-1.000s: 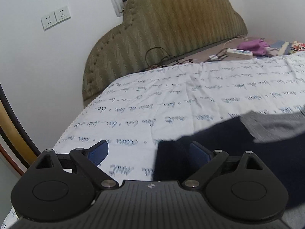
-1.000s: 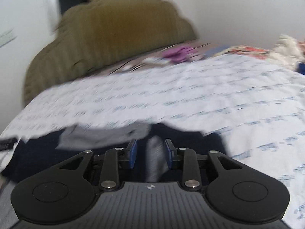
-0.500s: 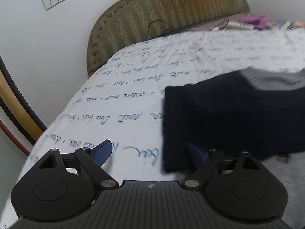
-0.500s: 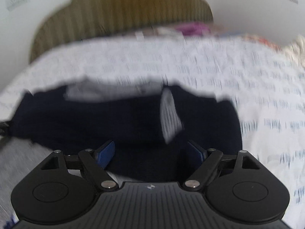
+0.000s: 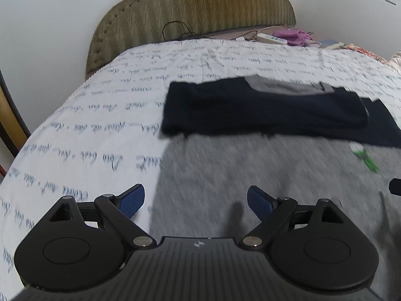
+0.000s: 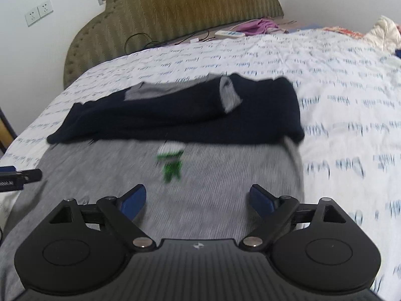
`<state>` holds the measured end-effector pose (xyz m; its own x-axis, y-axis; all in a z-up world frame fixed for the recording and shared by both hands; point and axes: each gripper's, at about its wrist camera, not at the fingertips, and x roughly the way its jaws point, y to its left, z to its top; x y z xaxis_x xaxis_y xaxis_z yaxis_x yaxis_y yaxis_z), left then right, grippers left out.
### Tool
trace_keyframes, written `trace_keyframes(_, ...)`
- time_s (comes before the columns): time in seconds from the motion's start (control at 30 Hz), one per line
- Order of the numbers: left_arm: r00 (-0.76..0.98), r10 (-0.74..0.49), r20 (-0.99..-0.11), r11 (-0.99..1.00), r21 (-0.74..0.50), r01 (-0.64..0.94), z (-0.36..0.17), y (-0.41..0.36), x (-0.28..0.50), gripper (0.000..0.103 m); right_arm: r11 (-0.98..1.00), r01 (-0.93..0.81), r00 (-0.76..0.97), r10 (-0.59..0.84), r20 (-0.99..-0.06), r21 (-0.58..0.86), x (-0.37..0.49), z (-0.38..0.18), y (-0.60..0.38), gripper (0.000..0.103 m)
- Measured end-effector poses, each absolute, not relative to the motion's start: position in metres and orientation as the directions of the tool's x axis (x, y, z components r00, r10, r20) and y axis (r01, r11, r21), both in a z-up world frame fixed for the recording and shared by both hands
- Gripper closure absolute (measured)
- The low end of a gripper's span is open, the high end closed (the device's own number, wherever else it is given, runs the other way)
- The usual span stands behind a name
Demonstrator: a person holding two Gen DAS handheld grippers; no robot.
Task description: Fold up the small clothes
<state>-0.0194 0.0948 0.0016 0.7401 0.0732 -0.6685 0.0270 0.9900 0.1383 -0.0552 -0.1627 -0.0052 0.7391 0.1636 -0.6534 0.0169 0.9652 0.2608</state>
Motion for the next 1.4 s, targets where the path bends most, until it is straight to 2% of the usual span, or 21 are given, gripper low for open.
trace_keyframes(0.2,0.722,0.073,-0.688,0.990,0.136,0.030,-0.007,0.086,-0.044,0.012,0.961,-0.016,0.737,0.197,-0.647,0.274,-0.081,-0.009,-0.153,0.013)
trace_keyframes(0.83,0.733,0.087,-0.675,0.987,0.157,0.028,-0.002,0.082,-0.099,0.009,0.956,-0.078,0.736,0.248,-0.631,0.284,-0.138,-0.005,-0.143,0.012)
trace_keyframes(1.4,0.735,0.093,-0.671,0.987,0.158,0.020,0.001,0.091,-0.143,0.007,0.974,-0.108,0.742,0.211,-0.637,0.197,-0.184,0.001,-0.124,0.012)
